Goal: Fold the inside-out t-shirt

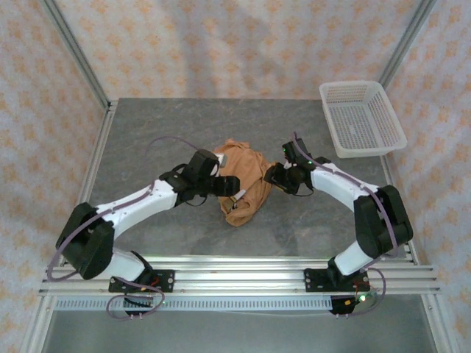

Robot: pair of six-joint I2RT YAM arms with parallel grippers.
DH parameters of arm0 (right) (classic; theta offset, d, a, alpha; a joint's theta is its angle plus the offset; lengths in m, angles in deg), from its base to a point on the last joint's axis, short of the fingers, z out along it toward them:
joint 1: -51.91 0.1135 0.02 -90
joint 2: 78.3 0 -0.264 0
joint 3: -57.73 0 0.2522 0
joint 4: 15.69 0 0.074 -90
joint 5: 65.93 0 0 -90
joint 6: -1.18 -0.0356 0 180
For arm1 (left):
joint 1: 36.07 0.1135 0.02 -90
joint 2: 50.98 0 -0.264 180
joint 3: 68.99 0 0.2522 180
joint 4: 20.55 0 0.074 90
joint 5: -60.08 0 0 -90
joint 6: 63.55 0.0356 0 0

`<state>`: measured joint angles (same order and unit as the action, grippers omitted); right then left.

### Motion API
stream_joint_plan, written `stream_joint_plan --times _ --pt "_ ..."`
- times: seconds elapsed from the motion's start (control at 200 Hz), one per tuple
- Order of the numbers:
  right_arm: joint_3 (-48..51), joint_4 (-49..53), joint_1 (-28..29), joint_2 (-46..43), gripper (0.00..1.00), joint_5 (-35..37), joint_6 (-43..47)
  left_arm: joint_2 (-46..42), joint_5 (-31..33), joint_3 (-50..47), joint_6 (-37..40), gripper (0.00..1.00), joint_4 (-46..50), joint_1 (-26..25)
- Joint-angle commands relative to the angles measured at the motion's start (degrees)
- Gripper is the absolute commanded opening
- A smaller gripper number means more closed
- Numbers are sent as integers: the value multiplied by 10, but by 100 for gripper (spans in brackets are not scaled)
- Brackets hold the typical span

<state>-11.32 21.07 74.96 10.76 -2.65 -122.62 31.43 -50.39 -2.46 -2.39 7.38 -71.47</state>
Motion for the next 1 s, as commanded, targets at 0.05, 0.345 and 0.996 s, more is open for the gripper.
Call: stream_joint_plan --times 0.05,0.345,0.996 --pt "-5 14 -15 -31 51 23 0 32 -25 28 33 74 6 -15" --pt "-15 12 0 -23 52 -22 1 114 5 69 46 25 33 -17" --pt "-1 -172 92 105 29 -42 -104 36 -2 160 -41 0 35 33"
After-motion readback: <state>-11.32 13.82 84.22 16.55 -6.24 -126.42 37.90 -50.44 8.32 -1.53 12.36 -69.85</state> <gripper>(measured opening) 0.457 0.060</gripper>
